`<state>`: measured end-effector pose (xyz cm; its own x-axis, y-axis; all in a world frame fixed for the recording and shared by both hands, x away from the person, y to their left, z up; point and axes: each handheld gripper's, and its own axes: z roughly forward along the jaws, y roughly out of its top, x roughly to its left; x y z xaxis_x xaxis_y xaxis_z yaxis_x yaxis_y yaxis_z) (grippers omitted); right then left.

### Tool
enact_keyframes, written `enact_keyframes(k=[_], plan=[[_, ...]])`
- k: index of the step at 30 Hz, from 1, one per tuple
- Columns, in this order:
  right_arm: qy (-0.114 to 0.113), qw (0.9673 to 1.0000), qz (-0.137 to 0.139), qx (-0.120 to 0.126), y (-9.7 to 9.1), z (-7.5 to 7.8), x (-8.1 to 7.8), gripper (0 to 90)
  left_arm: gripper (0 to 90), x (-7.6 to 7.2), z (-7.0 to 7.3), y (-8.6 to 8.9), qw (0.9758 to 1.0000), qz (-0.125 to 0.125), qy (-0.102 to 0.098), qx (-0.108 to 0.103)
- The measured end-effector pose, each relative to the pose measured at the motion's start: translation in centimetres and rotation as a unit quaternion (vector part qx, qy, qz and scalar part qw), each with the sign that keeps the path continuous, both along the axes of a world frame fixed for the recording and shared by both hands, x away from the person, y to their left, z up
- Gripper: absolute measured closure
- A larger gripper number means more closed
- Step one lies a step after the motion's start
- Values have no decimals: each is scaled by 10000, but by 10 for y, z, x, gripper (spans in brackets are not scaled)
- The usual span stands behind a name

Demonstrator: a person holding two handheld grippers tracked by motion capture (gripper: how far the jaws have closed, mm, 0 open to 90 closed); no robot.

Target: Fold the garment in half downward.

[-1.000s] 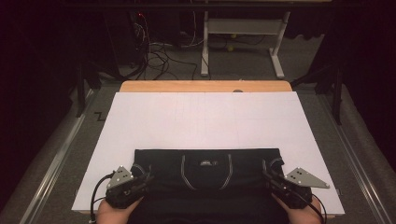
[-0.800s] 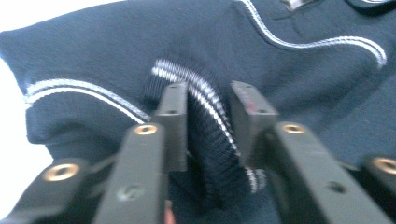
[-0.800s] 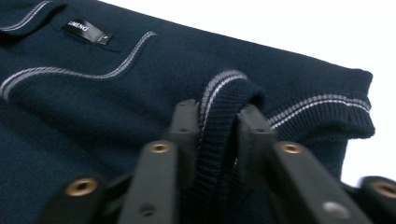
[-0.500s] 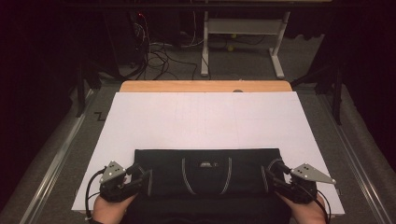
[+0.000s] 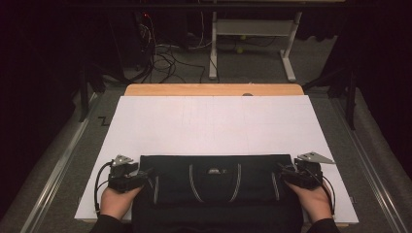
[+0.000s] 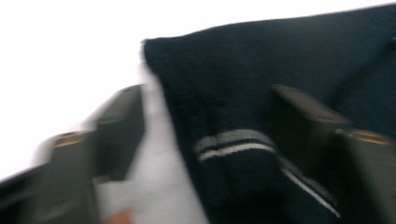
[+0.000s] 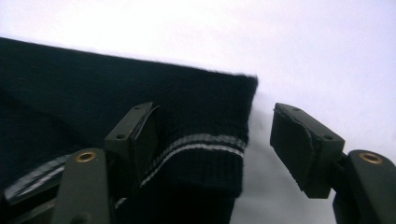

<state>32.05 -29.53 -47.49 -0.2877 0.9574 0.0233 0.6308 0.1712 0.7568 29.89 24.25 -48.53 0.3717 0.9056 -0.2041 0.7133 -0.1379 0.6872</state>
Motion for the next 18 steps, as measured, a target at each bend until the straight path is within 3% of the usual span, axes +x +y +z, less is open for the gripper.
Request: enact_keyframes(k=[3,9,18], plan=[[99,9999,65,18,2,-1,2,429,448,1,1,-5,9998,-44,-14,196],[128,9996,200,152,8,-1,2,711,664,3,-1,-8,10000,-53,23,-67],[37,9995,300,62,12,0,1,766,718,1,-2,-6,9998,-80,-38,-201]])
